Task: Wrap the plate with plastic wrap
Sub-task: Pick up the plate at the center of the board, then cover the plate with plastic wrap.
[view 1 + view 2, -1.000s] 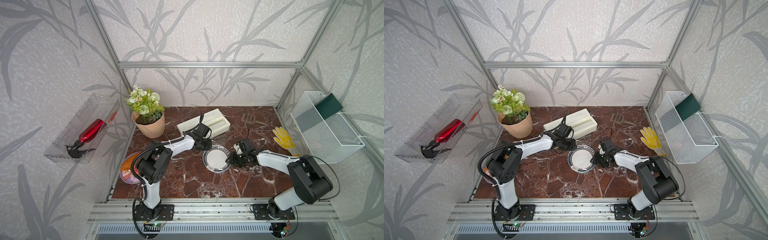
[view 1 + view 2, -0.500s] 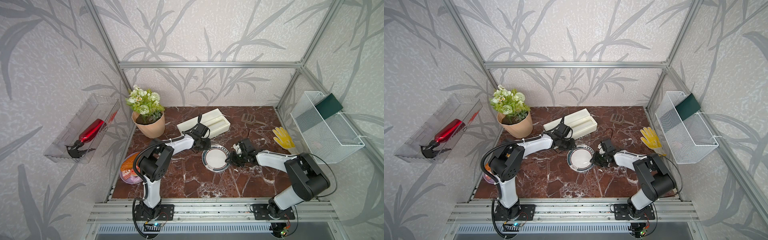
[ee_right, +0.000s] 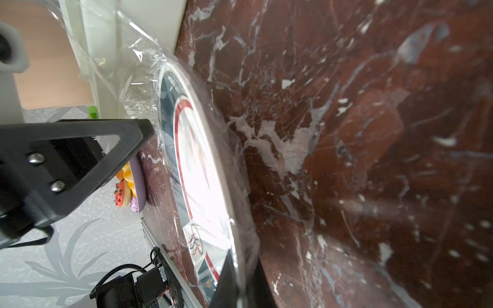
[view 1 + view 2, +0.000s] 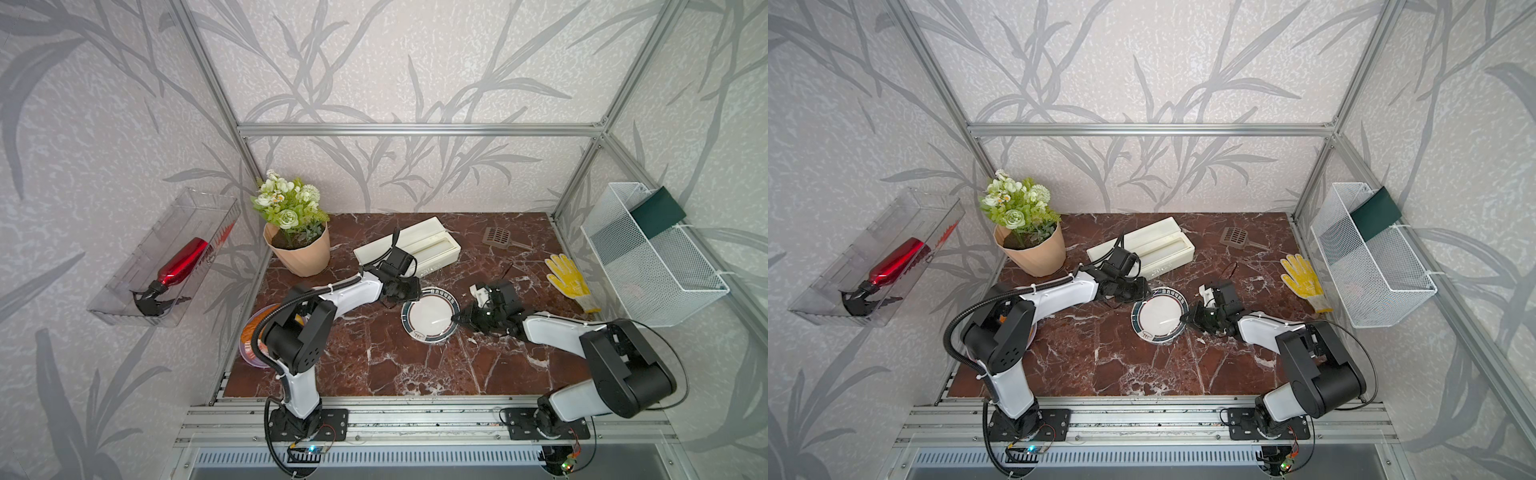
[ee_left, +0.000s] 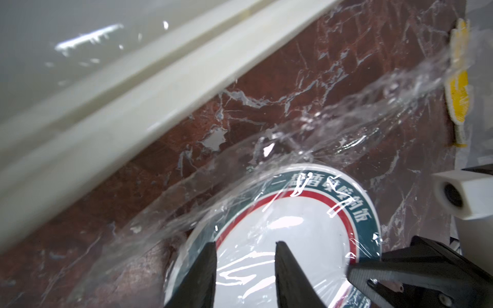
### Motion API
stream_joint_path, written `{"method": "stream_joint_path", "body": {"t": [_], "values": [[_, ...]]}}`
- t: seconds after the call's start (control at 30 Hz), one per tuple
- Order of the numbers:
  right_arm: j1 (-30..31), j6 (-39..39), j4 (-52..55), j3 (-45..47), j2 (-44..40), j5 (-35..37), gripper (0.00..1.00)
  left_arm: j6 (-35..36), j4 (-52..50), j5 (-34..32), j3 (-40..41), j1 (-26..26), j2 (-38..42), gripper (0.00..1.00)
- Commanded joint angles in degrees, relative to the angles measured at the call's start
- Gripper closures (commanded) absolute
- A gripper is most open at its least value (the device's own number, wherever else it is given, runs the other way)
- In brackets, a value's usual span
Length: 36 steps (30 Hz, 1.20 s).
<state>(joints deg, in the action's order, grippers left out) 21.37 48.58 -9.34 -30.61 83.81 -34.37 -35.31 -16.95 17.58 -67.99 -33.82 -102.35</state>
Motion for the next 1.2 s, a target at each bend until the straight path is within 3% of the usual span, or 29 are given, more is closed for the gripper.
{"method": "stream_joint_path", "body": {"t": [0.0, 0.3, 0.43, 0.6, 0.77, 1.17], "values": [[-0.3, -2.3, -0.6, 1.2, -3.9, -2.8, 0.96, 2.6, -4.5, -0.6, -0.8, -0.3, 6.4, 0.62], [-0.3, -4.7, 4.3, 3.1, -12.5, -7.6, 0.98, 10.3, -11.3, 0.7, -2.9, -0.3, 11.2, 0.57], [-0.3, -6.2, 8.7, 3.4, -17.5, -8.4, 0.98, 9.6, -9.3, 4.8, -1.9, -0.3, 11.2, 0.55], [-0.3, -7.1, 11.6, 3.9, -22.2, -11.5, 0.98, 9.3, -8.7, 4.5, -1.5, -0.3, 11.3, 0.51], [-0.3, -8.5, 15.2, 4.1, -26.5, -11.3, 0.98, 6.5, -5.7, 9.4, 0.1, -0.3, 12.1, 0.37], [-0.4, -8.4, 16.5, 2.2, -28.4, -9.4, 0.98, -4.0, 6.7, 23.9, 8.4, -0.3, 15.1, 0.34]]}}
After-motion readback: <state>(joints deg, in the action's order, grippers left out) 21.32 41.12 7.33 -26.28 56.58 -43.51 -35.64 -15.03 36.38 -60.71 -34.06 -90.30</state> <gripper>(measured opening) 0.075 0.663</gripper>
